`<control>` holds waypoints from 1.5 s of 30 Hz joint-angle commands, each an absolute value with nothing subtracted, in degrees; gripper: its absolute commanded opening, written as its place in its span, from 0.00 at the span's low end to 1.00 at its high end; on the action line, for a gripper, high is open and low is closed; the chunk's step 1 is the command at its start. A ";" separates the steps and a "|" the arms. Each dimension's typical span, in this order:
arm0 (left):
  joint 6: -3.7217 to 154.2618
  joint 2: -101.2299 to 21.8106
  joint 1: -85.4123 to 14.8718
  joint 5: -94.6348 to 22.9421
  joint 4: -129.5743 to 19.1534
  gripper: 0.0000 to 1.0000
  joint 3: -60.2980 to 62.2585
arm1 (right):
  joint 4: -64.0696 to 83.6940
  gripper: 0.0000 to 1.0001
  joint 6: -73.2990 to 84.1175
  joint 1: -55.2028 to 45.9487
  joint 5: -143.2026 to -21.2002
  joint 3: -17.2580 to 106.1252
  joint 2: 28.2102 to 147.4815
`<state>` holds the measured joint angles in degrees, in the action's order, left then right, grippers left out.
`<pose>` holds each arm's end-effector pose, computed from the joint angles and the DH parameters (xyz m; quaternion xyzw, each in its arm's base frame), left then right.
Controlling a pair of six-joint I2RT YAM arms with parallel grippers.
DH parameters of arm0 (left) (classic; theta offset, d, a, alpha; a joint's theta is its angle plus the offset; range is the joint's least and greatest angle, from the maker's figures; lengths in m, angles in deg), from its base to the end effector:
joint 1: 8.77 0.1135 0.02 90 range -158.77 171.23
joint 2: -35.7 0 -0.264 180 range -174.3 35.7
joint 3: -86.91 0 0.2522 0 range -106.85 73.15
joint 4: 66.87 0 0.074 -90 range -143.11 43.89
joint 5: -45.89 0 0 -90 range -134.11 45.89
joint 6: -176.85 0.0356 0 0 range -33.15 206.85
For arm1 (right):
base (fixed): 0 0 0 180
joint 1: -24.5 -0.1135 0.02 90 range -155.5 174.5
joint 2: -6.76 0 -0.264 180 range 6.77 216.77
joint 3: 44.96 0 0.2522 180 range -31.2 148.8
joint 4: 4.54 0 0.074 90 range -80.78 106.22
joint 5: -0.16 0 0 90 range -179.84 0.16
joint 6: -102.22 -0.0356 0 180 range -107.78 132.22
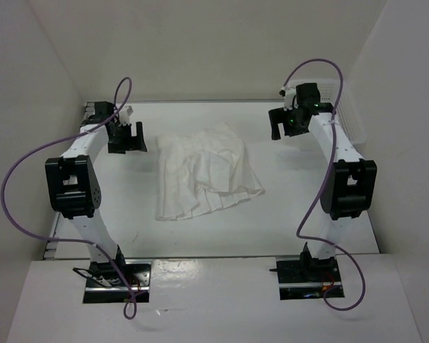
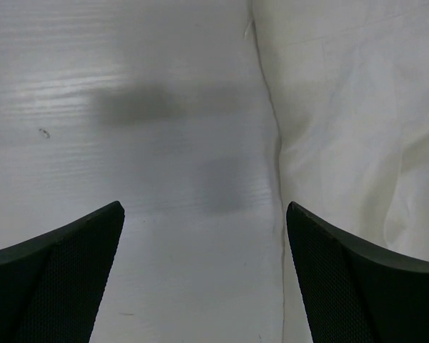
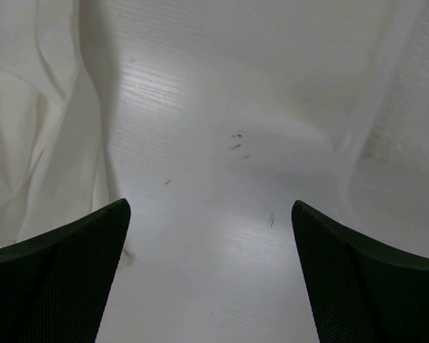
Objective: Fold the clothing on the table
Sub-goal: Flatten the skirt out
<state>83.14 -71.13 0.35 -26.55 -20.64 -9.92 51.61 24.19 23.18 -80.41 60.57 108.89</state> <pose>0.4014 0.0536 0.2327 -0.0616 0.9447 -0.1324 0.2936 0.3930 0.0149 0.2997 -0.1354 0.9350 0.0480 0.3241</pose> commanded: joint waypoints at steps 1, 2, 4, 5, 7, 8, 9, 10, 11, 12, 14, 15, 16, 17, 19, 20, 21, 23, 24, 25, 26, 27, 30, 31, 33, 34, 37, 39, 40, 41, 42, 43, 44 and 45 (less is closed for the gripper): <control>82.63 -73.63 -3.58 -36.65 -22.34 1.00 -13.59 | 50.53 0.97 24.71 18.45 -83.51 65.56 113.02; 82.63 -74.16 -3.59 -34.81 -22.34 1.00 -14.38 | 50.53 0.97 24.70 17.91 -82.73 66.26 114.94; 82.63 -76.62 -3.59 -28.85 -22.35 1.00 -16.22 | 50.53 0.97 24.18 17.12 -80.62 69.32 118.36; 82.63 -77.85 -3.59 -27.86 -21.82 1.00 -17.71 | 51.22 0.97 24.18 16.51 -79.83 70.56 119.69; 82.63 -81.54 -3.59 -26.71 -21.29 1.00 -21.50 | 51.76 0.97 24.18 15.98 -78.42 74.43 122.07; 82.63 -82.42 -3.59 -26.18 -21.29 1.00 -22.03 | 52.36 0.97 24.18 15.37 -77.89 75.58 123.99; 83.15 -83.47 -3.59 -25.22 -21.99 1.00 -22.04 | 52.89 0.97 24.18 15.36 -77.89 77.41 124.71; 83.16 -83.48 -3.59 -24.34 -21.99 1.00 -22.56 | 52.90 0.97 24.18 14.66 -77.89 78.13 125.24; 83.16 -84.01 -3.59 -23.72 -22.86 1.00 -22.56 | 52.90 0.97 24.18 13.96 -77.89 78.74 125.85; 83.16 -84.62 -3.59 -22.85 -23.57 1.00 -23.26 | 52.90 0.97 24.18 13.95 -77.89 79.27 126.47; 83.16 -85.58 -3.59 -22.84 -23.58 1.00 -24.75 | 52.90 0.97 24.18 13.43 -77.89 80.07 127.08; 83.16 -86.81 -3.59 -22.14 -23.58 0.94 -25.63 | 53.59 0.97 24.18 13.43 -77.89 81.46 128.04; 83.85 -87.52 -3.59 -21.44 -23.58 0.91 -26.60 | 53.60 0.97 24.18 13.43 -77.28 81.48 128.05; 83.86 -88.14 -3.59 -20.21 -23.58 0.88 -28.00 | 53.60 0.97 24.18 13.43 -77.27 82.17 128.84; 83.86 -89.02 -3.59 -19.33 -23.58 0.84 -28.88 | 54.22 0.97 24.18 13.43 -77.27 82.18 129.37; 83.86 -89.63 -3.59 -19.32 -24.10 0.84 -28.89 | 54.22 0.97 24.18 13.43 -77.27 82.18 129.37; 83.86 -90.24 -3.59 -19.32 -24.80 0.84 -29.50 | 54.22 0.97 24.70 13.43 -77.27 82.18 129.37; 83.33 -92.00 -3.59 -18.80 -24.81 0.83 -30.99 | 54.22 0.97 24.70 13.43 -76.75 83.23 129.37; 83.33 -92.70 -3.59 -18.80 -24.28 0.83 -31.61 | 54.22 0.97 24.70 13.43 -76.75 83.23 129.89; 83.33 -93.41 -3.59 -18.80 -24.28 0.83 -32.23 | 54.91 0.97 24.70 13.43 -76.75 83.76 129.90; 83.33 -94.55 -3.59 -18.27 -23.76 0.83 -32.75 | 54.92 0.97 24.70 13.43 -76.75 83.76 129.90; 83.33 -95.08 -3.59 -18.27 -23.75 0.82 -33.54 | 54.92 0.97 24.70 13.43 -76.75 83.76 129.90; 83.33 -96.57 -4.11 -18.27 -23.14 0.78 -34.60 | 54.92 0.97 24.70 13.43 -76.75 83.76 129.90; 83.33 -96.58 -4.11 -17.75 -22.61 0.75 -35.47 | 54.92 0.97 24.70 13.43 -76.75 83.76 130.42; 83.33 -97.28 -4.73 -17.74 -22.08 0.70 -36.09 | 54.92 0.97 25.23 13.43 -76.75 83.76 130.43; 83.33 -97.89 -4.73 -17.22 -22.08 0.69 -36.10 | 54.92 0.97 25.23 13.43 -76.75 83.76 130.43; 83.33 -97.90 -4.73 -15.90 -22.08 0.64 -36.10 | 55.53 0.97 25.23 13.43 -76.22 86.20 131.57; 83.33 -98.51 -4.73 -15.11 -22.08 0.63 -36.63 | 56.06 0.97 25.23 13.43 -75.60 87.71 133.32; 83.86 -99.12 -4.73 -15.10 -22.08 0.61 -36.63 | 56.85 0.97 25.23 13.43 -75.08 88.67 133.94; 83.86 -99.13 -4.73 -13.89 -21.56 0.61 -37.15 | 57.38 0.97 25.23 13.43 -75.08 90.42 134.55; 83.86 -99.74 -4.73 -13.26 -20.94 0.61 -37.15 | 57.99 0.97 25.23 13.43 -75.08 91.22 135.60; 83.86 -99.74 -4.73 -12.65 -20.94 0.61 -37.15 | 58.00 0.97 25.23 13.43 -74.38 91.84 135.61; 83.86 -99.74 -4.73 -12.12 -20.94 0.61 -37.15 | 58.00 0.97 25.23 13.43 -73.76 92.80 136.22; 83.86 -99.74 -4.73 -12.12 -20.94 0.61 -36.63 | 58.00 0.97 25.23 12.90 -73.76 92.81 136.75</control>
<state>83.56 -98.36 -4.63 -15.25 -22.15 -35.51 56.05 24.76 13.78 -75.52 89.48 135.54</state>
